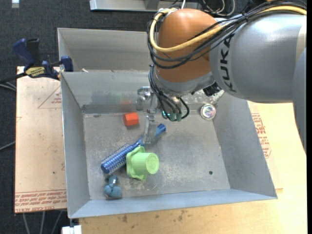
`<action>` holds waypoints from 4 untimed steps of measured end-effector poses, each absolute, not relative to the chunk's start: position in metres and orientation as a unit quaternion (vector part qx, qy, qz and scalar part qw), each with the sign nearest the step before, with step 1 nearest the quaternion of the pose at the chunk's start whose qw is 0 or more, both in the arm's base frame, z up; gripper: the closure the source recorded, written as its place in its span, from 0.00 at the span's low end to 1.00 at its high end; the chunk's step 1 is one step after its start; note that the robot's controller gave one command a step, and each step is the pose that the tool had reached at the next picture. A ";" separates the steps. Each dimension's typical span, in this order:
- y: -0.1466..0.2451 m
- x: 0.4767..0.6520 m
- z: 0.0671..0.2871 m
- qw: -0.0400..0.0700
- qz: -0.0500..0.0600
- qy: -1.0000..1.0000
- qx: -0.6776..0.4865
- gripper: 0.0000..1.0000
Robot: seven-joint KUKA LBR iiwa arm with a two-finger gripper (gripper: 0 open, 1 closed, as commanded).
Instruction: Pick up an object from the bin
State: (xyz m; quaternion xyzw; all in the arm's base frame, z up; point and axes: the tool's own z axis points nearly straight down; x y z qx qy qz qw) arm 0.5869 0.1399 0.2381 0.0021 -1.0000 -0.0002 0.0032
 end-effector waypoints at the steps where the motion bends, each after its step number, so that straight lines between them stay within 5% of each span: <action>1: 0.139 0.505 0.157 0.007 0.001 -0.999 0.042 0.00; 2: 0.142 0.520 0.071 -0.005 -0.002 -1.000 -0.006 0.00; 3: 0.140 0.522 0.075 -0.009 -0.002 -1.000 -0.007 1.00; 4: 0.160 0.502 0.182 -0.004 -0.002 -1.000 -0.017 1.00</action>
Offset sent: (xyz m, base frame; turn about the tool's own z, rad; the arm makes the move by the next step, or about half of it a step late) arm -0.0770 -0.0009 -0.0758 -0.0789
